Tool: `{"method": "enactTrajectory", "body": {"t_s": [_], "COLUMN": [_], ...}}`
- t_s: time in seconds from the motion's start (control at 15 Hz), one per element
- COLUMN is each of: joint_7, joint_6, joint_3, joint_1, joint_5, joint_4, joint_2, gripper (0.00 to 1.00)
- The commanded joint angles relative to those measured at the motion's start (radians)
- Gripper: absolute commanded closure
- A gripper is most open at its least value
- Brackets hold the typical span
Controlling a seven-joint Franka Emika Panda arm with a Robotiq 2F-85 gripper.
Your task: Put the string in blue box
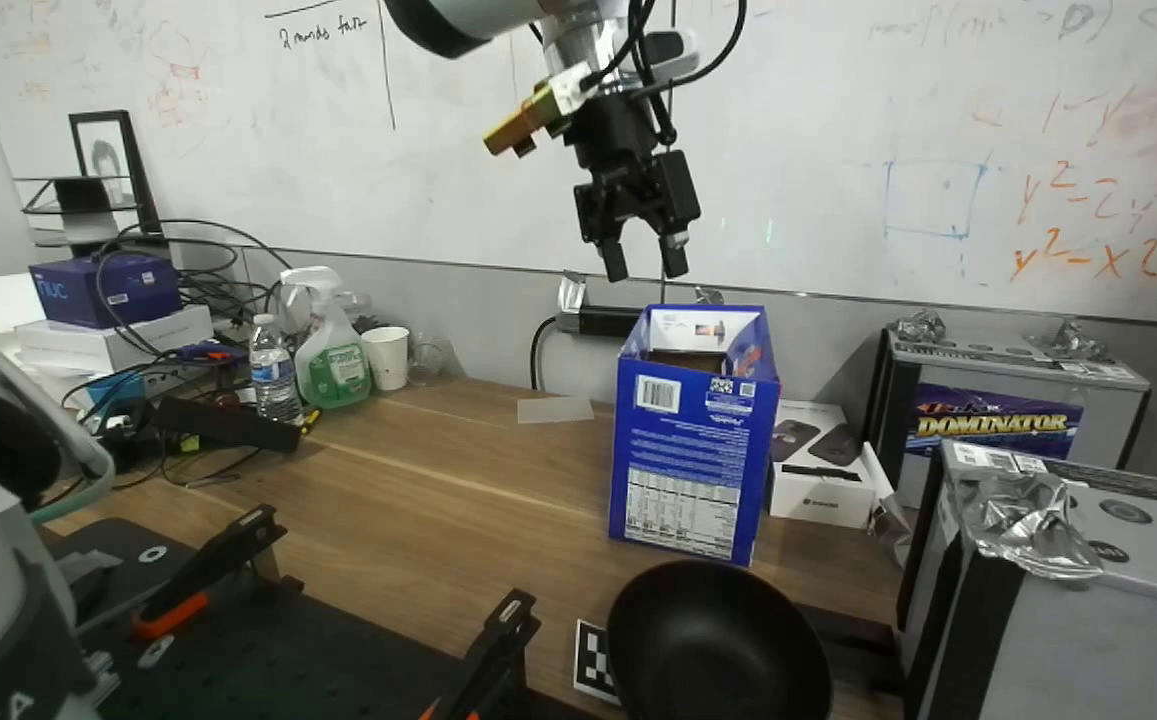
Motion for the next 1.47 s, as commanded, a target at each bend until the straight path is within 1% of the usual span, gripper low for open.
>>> {"method": "enactTrajectory", "body": {"t_s": [0.0, 0.27, 0.47, 0.6, 0.73, 0.93, 1.13, 1.2, 1.4], "joint_7": [-0.248, -0.493, -0.591, -0.624, -0.644, -0.669, -0.657, -0.655, -0.655], "joint_6": [-0.035, -0.119, -0.256, -0.348, -0.423, -0.493, -0.535, -0.510, -0.524], "joint_3": [0.043, 0.077, 0.100, 0.112, 0.117, 0.116, 0.120, 0.126, 0.126], "joint_1": [-0.016, 0.001, 0.009, 0.008, 0.007, 0.005, -0.004, -0.012, -0.012], "joint_5": [0.106, 0.220, 0.287, 0.312, 0.332, 0.349, 0.360, 0.341, 0.343], "joint_4": [-0.179, -0.289, -0.323, -0.324, -0.315, -0.306, -0.307, -0.296, -0.298], "joint_2": [-0.252, -0.470, -0.627, -0.697, -0.746, -0.798, -0.824, -0.782, -0.794], "gripper": [0.00, 0.00, 0.00, 0.00, 0.00, 0.00, 0.00, 0.00, 0.00]}}
